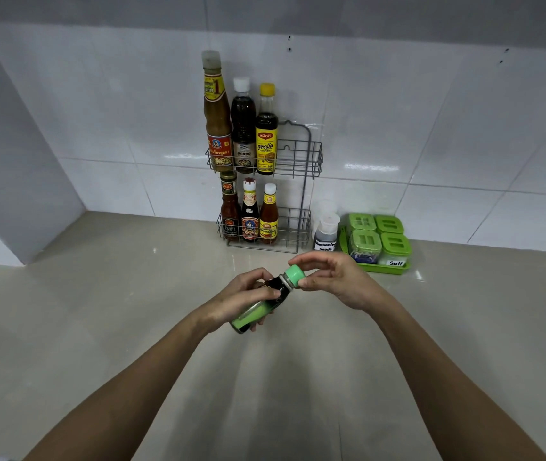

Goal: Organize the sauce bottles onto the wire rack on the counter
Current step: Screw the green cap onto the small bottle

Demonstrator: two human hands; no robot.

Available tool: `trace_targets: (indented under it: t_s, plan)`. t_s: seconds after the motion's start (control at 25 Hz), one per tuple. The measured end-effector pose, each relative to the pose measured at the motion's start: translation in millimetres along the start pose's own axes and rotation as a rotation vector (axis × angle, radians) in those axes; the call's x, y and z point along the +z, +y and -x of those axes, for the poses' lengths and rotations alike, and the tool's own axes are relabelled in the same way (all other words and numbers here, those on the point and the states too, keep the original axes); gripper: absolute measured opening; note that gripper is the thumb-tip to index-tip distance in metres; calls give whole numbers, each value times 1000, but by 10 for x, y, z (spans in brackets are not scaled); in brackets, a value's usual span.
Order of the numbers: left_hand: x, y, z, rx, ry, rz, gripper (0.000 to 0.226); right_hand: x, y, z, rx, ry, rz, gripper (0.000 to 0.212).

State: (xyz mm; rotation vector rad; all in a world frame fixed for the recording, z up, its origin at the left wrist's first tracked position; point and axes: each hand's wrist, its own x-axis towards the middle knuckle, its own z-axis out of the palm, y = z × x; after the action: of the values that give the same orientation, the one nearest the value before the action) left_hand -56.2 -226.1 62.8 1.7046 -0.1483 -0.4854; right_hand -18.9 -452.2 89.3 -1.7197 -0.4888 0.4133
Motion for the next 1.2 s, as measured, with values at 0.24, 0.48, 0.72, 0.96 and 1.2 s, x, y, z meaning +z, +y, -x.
trace_targets:
  t_s: [0.24, 0.48, 0.72, 0.96, 1.2]
  plan:
    - [82, 24, -53, 115, 189, -182, 26, -7, -26, -36, 50, 59, -14, 23]
    - [96, 1, -91, 244, 251, -292, 39, 74, -18, -47, 139, 179, 173, 38]
    - [67, 5, -121, 279, 218, -347, 40, 114, 90, -151, 284, 241, 288, 59]
    - [-4, 34, -131, 185, 300, -284, 34, -109, -143, -20, 96, 33, 115, 32]
    - [28, 95, -178, 225, 263, -263, 33, 89, -83, -106, 21, 277, 533, 39]
